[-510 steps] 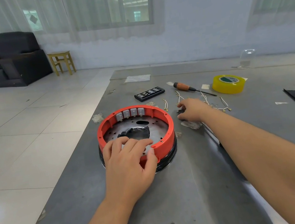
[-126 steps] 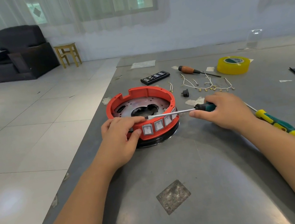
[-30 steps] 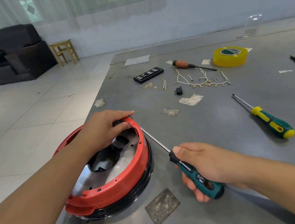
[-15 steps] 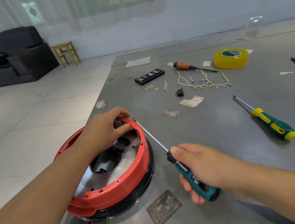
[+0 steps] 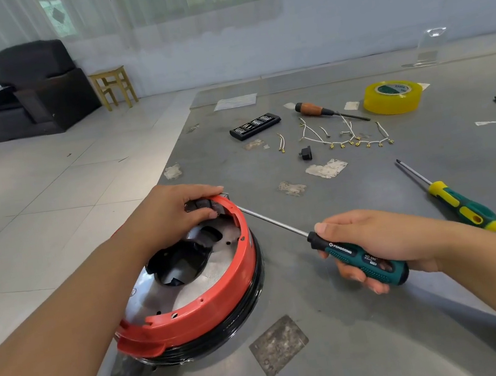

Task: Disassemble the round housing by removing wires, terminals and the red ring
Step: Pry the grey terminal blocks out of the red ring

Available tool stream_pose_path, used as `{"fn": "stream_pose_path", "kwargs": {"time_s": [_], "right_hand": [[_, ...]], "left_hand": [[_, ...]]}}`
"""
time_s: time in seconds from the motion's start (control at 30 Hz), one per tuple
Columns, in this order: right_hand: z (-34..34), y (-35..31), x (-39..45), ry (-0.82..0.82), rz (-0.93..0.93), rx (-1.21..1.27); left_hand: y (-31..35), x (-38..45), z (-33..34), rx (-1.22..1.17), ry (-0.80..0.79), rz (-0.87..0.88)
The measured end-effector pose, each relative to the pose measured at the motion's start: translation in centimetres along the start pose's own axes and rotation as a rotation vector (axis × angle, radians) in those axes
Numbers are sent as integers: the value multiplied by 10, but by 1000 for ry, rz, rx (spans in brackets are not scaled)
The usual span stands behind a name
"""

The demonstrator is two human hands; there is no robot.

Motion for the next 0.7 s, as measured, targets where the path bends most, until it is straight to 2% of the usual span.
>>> {"fn": "stream_pose_path", "kwargs": {"time_s": [0.33,0.53,0.7], "right_hand": [[3,6,4,-34,-3,62],[14,6,3,-55,-11,103],[36,1,0,-86,-9,188]], "left_hand": [[9,-1,3,63,14,50],[22,-2,13,167,-58,190],[22,-2,22,250,-94,221]]}}
Point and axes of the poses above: each hand's wrist, its own x-axis towards the middle knuckle, its own z-axis out of the palm, y = z × x, the point moved 10 cm from there along x, towards the middle knuckle, and after that the axes turned 9 degrees about -x, right-handed, at the moved point
